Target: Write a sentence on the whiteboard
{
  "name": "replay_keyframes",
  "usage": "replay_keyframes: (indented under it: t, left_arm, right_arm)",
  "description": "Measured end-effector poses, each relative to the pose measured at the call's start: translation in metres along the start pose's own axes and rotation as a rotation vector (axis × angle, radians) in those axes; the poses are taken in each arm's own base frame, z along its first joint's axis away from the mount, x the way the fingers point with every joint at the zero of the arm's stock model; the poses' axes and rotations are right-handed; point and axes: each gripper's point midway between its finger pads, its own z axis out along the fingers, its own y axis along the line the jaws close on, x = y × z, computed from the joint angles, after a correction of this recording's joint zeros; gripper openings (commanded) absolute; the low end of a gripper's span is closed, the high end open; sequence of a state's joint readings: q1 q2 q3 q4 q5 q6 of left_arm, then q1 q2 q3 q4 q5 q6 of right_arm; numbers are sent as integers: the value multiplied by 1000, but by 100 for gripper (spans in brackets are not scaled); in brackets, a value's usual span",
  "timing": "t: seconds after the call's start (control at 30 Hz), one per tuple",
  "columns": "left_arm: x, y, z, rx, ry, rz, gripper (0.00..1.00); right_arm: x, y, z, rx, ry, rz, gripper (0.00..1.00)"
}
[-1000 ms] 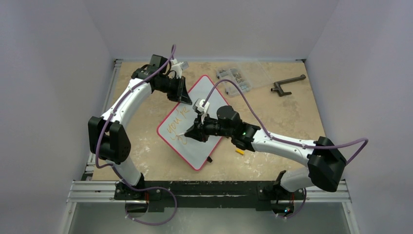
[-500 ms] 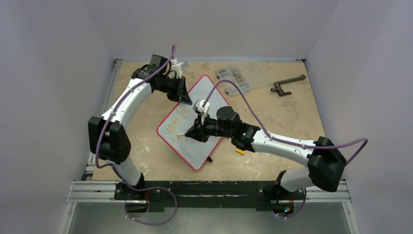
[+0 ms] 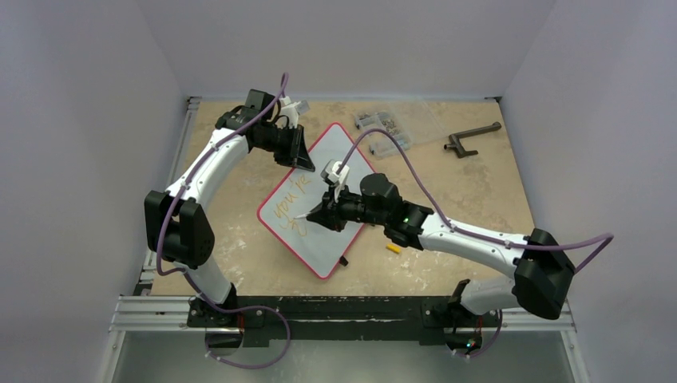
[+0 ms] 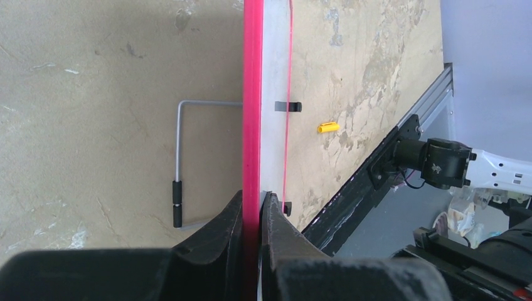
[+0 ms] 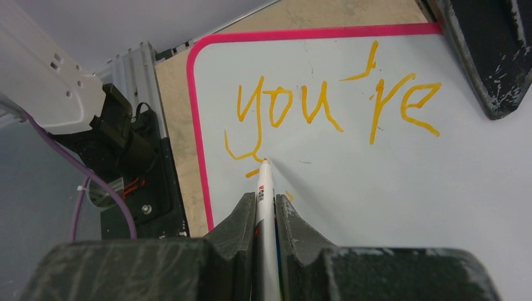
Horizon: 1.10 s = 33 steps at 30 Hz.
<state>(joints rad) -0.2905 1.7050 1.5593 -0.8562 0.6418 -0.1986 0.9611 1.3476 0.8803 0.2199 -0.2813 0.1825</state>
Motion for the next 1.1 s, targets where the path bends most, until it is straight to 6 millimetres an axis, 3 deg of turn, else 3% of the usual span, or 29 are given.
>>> replay_keyframes:
  t: [0.27, 0.73, 1.1]
  left_arm:
    - [0, 0, 0, 0, 0, -1, 0]
    - [0, 0, 0, 0, 0, 0, 0]
    - [0, 1, 0, 1, -1, 19, 0]
  right_arm:
    - [-17, 5, -9, -6, -47, -14, 0]
    - [9, -13, -3, 44, 10, 9, 0]
    - [15, -17, 0, 49, -1, 7, 0]
